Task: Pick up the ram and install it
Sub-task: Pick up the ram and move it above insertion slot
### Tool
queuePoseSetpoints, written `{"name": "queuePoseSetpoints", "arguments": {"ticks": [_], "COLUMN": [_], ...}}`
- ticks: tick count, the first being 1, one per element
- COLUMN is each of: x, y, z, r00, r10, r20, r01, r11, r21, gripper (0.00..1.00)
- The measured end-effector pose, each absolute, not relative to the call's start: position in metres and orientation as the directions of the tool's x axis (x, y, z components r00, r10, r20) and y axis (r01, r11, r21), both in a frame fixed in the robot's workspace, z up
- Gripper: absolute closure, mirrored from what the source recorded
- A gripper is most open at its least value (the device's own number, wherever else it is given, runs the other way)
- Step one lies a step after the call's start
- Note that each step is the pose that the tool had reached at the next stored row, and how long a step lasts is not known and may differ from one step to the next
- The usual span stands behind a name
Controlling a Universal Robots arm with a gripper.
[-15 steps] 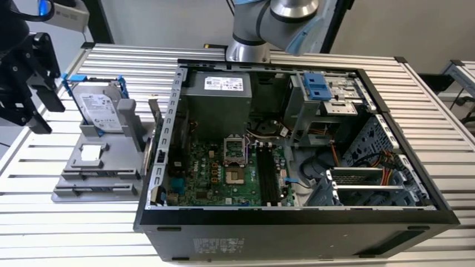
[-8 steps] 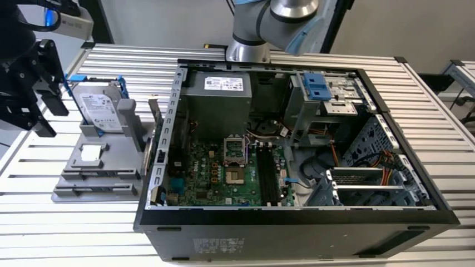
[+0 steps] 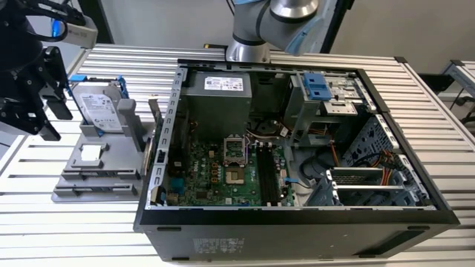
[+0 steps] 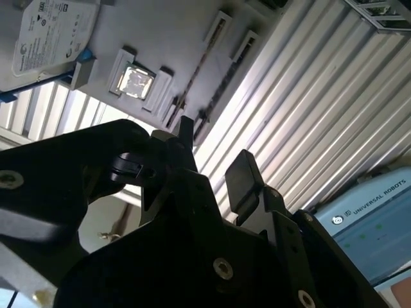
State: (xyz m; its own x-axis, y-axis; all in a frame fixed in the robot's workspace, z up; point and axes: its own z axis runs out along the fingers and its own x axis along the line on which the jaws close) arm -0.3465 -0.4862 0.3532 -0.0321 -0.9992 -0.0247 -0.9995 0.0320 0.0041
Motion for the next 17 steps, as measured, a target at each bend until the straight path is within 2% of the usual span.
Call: {"name": "queuePoseSetpoints", "arguments": {"ticks": [17], "x": [-0.347], "y": [-0.486], "z": [0.323], "r00": [-0.042], "r10": [-0.999], "r20": [-0.025], "r01": [-0.999], "r11": [0.042], "r21": [0.004], "gripper": [0.00]}}
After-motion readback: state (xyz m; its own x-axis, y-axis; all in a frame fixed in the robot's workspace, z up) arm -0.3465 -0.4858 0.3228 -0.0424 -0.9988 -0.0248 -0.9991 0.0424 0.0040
